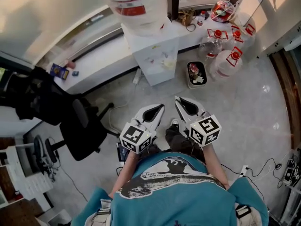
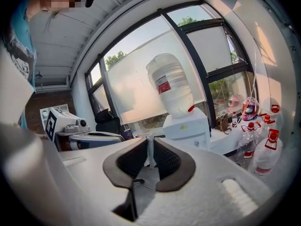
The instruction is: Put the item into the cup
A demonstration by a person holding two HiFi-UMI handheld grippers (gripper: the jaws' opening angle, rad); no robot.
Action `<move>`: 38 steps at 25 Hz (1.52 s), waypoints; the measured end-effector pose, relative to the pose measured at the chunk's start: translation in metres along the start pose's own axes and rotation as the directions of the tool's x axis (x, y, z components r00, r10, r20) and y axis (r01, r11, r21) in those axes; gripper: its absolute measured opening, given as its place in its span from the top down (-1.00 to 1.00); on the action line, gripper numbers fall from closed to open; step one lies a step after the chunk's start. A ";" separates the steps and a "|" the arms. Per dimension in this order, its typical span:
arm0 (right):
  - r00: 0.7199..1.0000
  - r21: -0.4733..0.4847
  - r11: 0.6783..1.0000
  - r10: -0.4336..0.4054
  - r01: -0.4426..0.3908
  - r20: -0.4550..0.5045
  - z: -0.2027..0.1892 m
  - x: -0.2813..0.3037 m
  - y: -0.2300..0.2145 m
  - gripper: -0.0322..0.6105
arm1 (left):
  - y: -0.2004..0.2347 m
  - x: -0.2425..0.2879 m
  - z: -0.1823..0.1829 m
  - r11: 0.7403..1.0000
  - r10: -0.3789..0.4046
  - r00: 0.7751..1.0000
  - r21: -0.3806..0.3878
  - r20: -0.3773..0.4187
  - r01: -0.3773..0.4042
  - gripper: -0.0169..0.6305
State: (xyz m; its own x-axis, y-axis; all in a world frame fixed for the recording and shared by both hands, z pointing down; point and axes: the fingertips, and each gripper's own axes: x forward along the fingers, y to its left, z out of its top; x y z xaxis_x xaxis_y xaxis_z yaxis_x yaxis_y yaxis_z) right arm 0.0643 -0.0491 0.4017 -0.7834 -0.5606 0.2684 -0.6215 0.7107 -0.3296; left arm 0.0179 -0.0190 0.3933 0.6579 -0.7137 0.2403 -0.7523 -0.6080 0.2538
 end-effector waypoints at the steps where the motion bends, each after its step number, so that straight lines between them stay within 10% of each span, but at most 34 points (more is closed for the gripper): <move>1: 1.000 0.003 1.000 0.007 -0.007 0.000 0.001 0.000 -0.006 0.77 | -0.001 0.005 0.000 1.000 0.008 1.000 0.000 -0.003 -0.008 0.95; 38: 0.989 0.060 0.994 0.098 -0.091 -0.111 -0.008 0.084 -0.095 0.77 | 0.062 0.093 0.012 0.992 0.067 0.995 0.112 -0.075 -0.058 0.94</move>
State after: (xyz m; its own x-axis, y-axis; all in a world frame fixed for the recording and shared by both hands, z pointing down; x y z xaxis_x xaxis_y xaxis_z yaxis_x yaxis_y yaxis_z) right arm 0.0576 -0.1602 0.4626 -0.8348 -0.4381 0.3333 -0.5465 0.7324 -0.4062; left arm 0.0323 -0.1274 0.4198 0.6072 -0.7246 0.3260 -0.7883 -0.6007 0.1331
